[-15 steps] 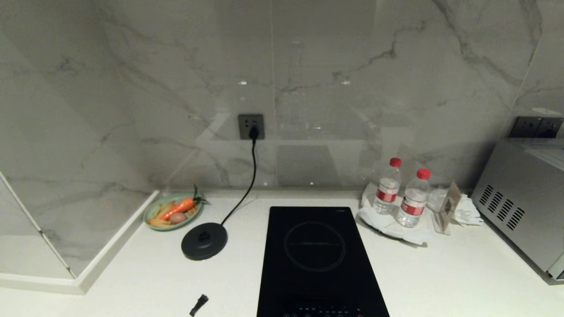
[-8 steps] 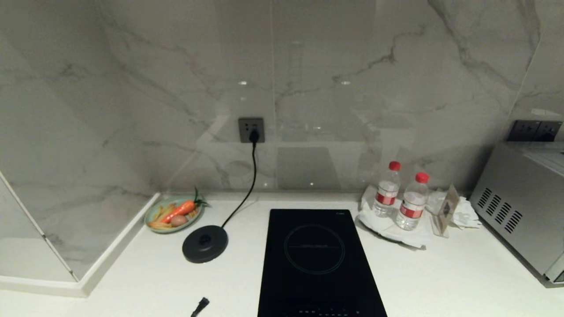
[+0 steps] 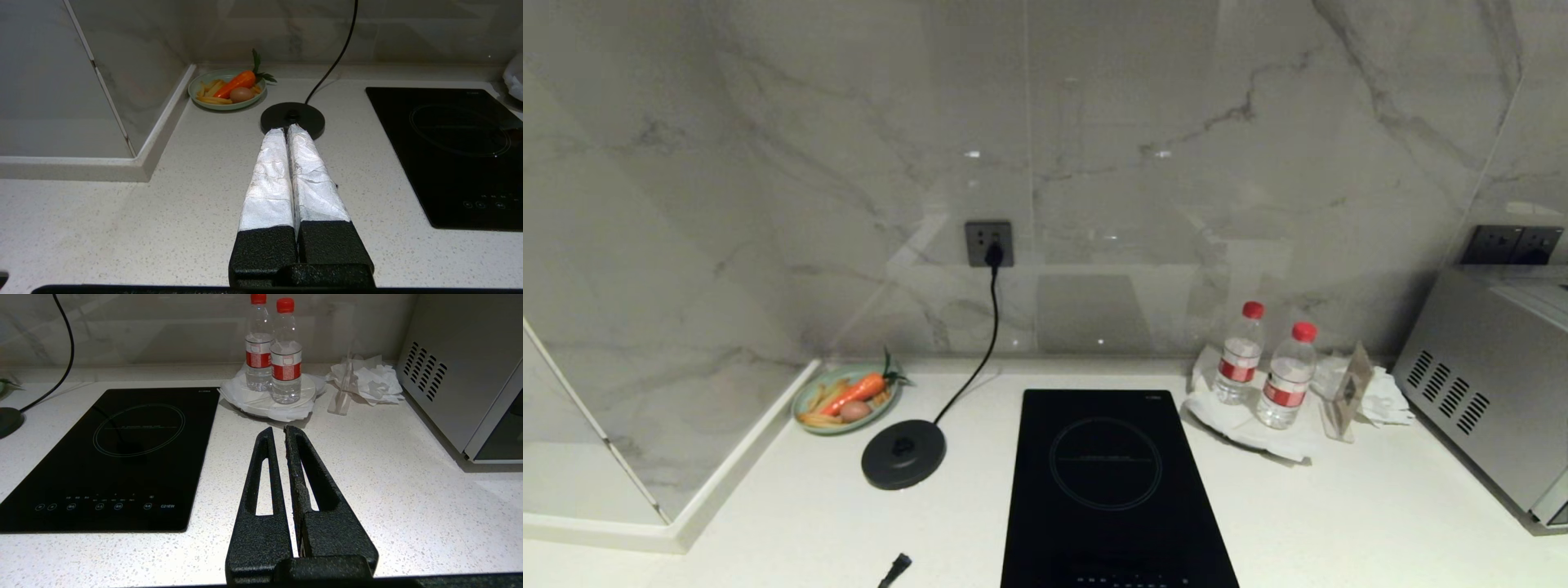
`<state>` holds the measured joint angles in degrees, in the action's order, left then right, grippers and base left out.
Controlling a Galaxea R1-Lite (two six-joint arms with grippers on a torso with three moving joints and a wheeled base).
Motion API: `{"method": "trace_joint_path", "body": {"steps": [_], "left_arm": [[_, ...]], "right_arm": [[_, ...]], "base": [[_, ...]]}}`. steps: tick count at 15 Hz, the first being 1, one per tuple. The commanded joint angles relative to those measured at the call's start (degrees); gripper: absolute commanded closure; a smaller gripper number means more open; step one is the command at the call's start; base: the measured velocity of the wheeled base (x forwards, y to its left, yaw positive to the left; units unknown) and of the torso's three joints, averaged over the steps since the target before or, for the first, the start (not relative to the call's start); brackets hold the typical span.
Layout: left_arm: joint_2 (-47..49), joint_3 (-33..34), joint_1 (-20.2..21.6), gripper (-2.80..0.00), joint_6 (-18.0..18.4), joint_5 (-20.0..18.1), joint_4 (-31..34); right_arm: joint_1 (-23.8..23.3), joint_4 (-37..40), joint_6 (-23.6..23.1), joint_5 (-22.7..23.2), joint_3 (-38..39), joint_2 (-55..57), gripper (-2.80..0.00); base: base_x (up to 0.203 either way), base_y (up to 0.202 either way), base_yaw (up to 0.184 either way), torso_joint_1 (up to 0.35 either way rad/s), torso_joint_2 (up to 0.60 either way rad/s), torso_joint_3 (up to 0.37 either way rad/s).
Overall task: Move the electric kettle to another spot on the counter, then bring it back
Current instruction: Grab the kettle
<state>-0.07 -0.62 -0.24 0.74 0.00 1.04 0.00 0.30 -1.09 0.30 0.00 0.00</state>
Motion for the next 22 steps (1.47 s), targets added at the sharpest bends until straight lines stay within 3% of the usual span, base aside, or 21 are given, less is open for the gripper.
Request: {"method": "trace_joint_path", "body": {"steps": [1, 11, 22], "left_arm": [[0.1, 0.0, 0.0, 0.0, 0.0, 0.0, 0.0], [0.1, 0.0, 0.0, 0.0, 0.0, 0.0, 0.0], [0.1, 0.0, 0.0, 0.0, 0.0, 0.0, 0.0]], "right_arm": [[0.0, 0.0, 0.1, 0.0, 0.0, 0.0, 0.0], [0.0, 0.0, 0.1, 0.0, 0.0, 0.0, 0.0], [0.0, 0.0, 0.1, 0.0, 0.0, 0.0, 0.0]], "base": [[0.0, 0.0, 0.0, 0.0, 0.0, 0.0], [-0.002, 0.0, 0.015, 0.001, 0.0, 0.0], [-0.001, -0.009, 0.174, 0.002, 0.01, 0.004]]}}
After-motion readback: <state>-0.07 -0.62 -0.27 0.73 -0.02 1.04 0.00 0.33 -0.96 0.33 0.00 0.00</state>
